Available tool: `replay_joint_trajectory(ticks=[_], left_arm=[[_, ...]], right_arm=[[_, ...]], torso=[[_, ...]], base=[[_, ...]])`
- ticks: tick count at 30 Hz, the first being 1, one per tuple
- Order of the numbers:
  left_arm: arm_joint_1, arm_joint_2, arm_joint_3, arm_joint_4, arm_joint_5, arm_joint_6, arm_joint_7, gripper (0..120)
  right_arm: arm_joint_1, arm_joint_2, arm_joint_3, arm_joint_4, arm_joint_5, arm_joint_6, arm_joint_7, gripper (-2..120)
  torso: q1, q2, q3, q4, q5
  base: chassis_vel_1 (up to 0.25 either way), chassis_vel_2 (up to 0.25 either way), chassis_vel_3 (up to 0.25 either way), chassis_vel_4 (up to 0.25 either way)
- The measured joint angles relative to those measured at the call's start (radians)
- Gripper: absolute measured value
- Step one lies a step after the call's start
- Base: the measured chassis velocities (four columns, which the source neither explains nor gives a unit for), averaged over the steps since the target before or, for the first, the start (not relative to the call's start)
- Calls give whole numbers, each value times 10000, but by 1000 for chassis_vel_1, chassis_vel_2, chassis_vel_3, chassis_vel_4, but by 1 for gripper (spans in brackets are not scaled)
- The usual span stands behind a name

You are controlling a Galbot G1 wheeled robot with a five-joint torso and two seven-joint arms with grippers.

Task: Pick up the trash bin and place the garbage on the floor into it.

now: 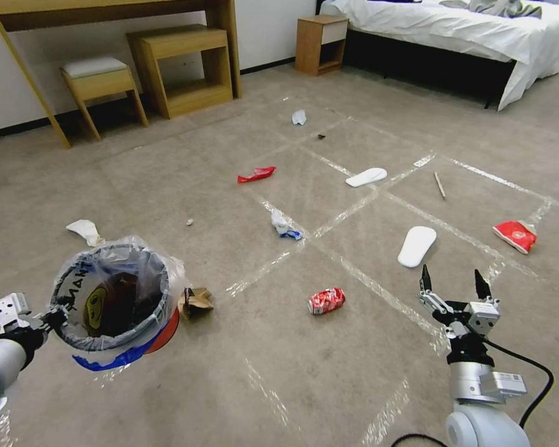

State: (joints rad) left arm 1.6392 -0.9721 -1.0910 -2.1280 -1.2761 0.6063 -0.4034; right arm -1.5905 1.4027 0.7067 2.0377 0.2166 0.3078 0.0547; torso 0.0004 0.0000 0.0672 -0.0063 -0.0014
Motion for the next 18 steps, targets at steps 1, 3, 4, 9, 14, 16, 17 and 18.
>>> replay_joint_trajectory(ticks=[1,3,4,9,14,16,17,18], left_arm=[[-5,-9,9,0,15,-5,0,1],[-14,-16,29,9,35,-11,1,1],[-19,-24,58,23,59,-14,10,1],[-69,-88,193,60,169,-24,22,1],[-76,-99,231,94,201,-33,29,1],[-97,-68,232,148,209,-47,30,1],[-112,-44,231,167,209,-54,33,1],[-122,-28,228,175,208,-60,34,1]], right_arm=[[2,-4,-1,-1,18,73,-29,100],[14,-4,-6,-28,23,142,-53,100],[46,4,-22,-77,34,195,-57,100],[162,23,-76,-220,79,226,-19,100],[244,13,-89,-301,108,226,6,100],[293,4,-102,-378,122,225,13,100],[321,-2,-110,-421,130,223,15,100],[348,-10,-115,-459,139,218,18,100]], torso=[[0,0,0,2,1],[0,0,1,0,-1],[1,0,2,0,-1],[0,0,0,0,0],[-1,0,-1,1,0],[0,0,-1,2,-1],[0,0,0,1,0],[0,0,0,1,1]], base=[[-127,150,153,-127],[-127,130,147,-127],[-126,109,79,-101],[-50,31,40,-25],[0,0,0,0],[0,0,0,0],[0,0,0,0],[0,0,0,0]])
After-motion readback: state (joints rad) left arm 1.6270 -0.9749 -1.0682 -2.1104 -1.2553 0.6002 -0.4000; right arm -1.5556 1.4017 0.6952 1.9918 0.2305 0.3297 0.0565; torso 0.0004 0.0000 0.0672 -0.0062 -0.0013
